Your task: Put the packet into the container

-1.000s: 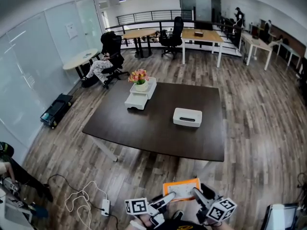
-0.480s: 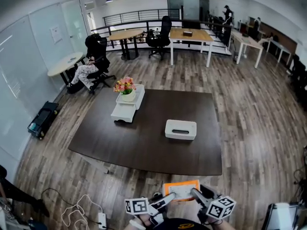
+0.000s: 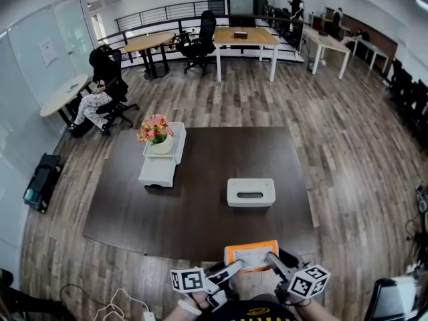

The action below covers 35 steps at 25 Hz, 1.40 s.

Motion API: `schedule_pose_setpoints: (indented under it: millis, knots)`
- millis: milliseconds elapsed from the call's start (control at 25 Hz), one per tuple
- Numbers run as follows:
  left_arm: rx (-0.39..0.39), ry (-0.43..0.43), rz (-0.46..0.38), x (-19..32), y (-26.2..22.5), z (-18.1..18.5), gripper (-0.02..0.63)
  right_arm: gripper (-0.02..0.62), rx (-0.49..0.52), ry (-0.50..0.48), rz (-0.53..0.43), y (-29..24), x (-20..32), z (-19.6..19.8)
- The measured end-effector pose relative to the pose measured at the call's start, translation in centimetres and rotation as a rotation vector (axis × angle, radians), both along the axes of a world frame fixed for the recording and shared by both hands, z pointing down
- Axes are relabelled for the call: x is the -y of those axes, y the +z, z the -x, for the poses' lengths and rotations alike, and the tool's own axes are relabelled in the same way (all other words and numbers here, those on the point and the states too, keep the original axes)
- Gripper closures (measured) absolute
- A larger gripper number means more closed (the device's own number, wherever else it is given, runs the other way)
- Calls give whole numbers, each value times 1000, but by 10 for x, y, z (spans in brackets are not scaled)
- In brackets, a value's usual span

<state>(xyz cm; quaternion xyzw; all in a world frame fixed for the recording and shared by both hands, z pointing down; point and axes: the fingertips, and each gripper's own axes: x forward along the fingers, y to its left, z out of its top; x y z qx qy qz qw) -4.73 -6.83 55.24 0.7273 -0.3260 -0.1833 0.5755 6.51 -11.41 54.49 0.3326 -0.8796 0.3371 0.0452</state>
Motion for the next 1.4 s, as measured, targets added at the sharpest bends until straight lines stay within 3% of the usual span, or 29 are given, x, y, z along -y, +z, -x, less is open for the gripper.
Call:
schedule_pose_setpoints:
  millis: [440,680,1000,1200,1400]
  knots:
    - [-32,4,47,78,-6,19,336,503,64,98,-5,-16,81,16]
    - [11,-41,62,128,-9,17,287,522,157,116,56,-9,131,11]
    - [63,-118,66,181,2,20,270,532,257,114,71,-16,206,-4]
    - [190,-201,37,208,2,43,270,534,289,107,104,0,238,-2]
    - [359,-149,19,240,16,50,272,534,303,116,139,9,255,8]
